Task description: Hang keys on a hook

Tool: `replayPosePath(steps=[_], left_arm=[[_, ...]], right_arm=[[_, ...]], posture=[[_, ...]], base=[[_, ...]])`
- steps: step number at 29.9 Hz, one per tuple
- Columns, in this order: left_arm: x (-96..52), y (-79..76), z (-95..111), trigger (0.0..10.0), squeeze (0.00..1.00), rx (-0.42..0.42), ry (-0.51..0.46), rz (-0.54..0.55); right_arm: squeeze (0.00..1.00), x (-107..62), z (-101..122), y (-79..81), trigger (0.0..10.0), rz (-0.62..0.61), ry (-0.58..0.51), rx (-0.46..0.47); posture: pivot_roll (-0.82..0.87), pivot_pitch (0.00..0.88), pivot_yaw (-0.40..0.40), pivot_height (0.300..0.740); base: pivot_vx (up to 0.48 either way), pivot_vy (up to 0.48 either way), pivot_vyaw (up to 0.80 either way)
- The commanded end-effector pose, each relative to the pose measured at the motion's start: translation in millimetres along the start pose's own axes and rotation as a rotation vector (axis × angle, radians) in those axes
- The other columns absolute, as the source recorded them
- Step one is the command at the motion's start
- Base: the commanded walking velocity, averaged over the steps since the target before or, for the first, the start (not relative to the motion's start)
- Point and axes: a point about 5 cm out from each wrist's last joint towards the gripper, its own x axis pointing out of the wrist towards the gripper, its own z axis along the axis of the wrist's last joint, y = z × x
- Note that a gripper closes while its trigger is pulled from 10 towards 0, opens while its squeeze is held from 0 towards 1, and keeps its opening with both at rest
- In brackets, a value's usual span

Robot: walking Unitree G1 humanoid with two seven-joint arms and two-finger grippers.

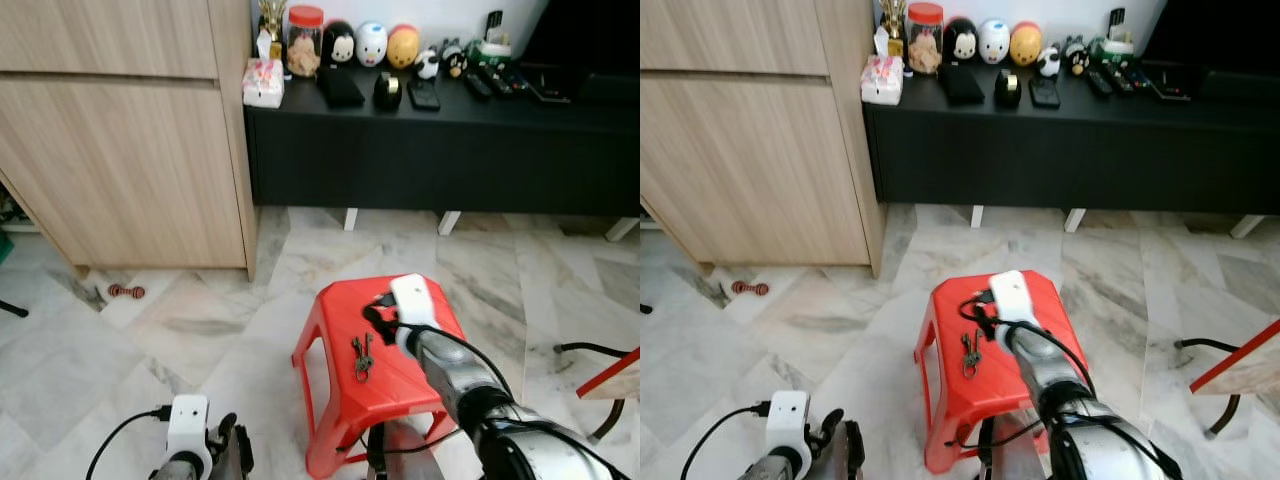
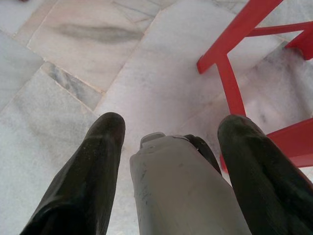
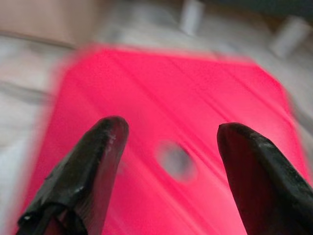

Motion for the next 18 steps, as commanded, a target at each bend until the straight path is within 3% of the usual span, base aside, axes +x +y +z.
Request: replayPosePath(steps=[1, 4, 8, 18], left_arm=[[-24.4, -18.0, -59.2, 10.0, 0.00, -0.019, 0.256, -0.053], [-22.6, -17.2, -57.1, 10.0, 0.00, -0.018, 0.258, -0.051], [-20.4, -15.2, -54.5, 10.0, 0.00, -0.017, 0.262, -0.044], [-12.3, -13.3, -43.1, 10.0, 0.00, -0.032, 0.250, -0.037]], right_arm=[[0.00, -6.4, -10.8, -17.9, 10.0, -0.093, -0.016, 0.066], [0.00, -11.3, -19.3, -25.5, 10.0, -0.132, -0.029, 0.088], [0.00, -22.1, -33.1, -39.1, 10.0, -0.226, -0.083, 0.188], [0.00, -22.9, -15.3, -28.6, 10.0, -0.212, -0.251, 0.221]], posture=[[0.09, 0.141, -0.143, 0.597], [0.08, 0.128, -0.141, 0.597], [0.07, 0.097, -0.131, 0.597], [0.07, 0.056, -0.115, 0.597]], base=[[0.000, 0.000, 0.00], [0.000, 0.000, 0.00], [0.000, 0.000, 0.00], [0.000, 0.000, 0.00]])
